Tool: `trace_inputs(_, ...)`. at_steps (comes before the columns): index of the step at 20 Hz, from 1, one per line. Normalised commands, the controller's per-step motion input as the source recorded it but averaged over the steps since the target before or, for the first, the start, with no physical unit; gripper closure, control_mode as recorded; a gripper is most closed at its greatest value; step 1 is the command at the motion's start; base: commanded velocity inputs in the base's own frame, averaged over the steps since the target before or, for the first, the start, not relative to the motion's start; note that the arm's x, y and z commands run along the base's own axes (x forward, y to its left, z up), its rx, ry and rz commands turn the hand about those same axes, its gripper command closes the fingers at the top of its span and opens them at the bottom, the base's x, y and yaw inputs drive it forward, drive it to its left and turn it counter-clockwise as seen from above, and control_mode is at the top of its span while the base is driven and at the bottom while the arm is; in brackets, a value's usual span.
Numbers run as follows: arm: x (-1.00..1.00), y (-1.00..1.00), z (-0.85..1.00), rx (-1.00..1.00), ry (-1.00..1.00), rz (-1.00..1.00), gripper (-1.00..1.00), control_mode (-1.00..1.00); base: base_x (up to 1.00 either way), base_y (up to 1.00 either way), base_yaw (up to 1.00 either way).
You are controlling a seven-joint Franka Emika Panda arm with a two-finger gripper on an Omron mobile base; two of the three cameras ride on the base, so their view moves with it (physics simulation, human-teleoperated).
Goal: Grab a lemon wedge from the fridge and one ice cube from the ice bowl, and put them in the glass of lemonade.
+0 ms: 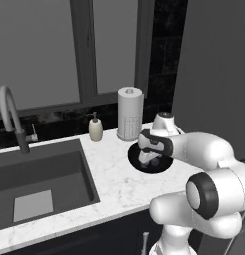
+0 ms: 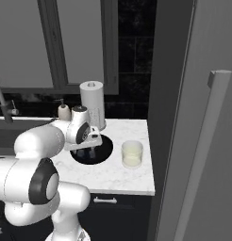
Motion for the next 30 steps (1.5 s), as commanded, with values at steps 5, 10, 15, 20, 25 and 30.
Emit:
trace_inputs(5, 0.02, -0.01, -0.18, 0.00, 0.01, 0.02, -1.00, -1.00, 0.00, 0.00, 0.00)
trace_inputs(10, 0.03, -0.26, -0.18, 0.00, 0.02, 0.00, -1.00, -1.00, 0.00, 0.00, 0.00)
trace_inputs(15, 0.14, -0.11, -0.16, 0.00, 0.00, 0.00, -1.00, -1.00, 0.00, 0.00, 0.00)
trace_inputs(20, 0.25, 0.00, -0.25, 0.00, 0.00, 0.00, -1.00, -1.00, 0.00, 0.00, 0.00)
trace_inputs(25, 0.19, 0.00, -0.24, 0.00, 0.00, 0.00, -1.00, -1.00, 0.00, 0.00, 0.00)
trace_inputs(30, 0.19, 0.00, -0.12, 0.00, 0.00, 0.00, -1.00, -1.00, 0.00, 0.00, 0.00)
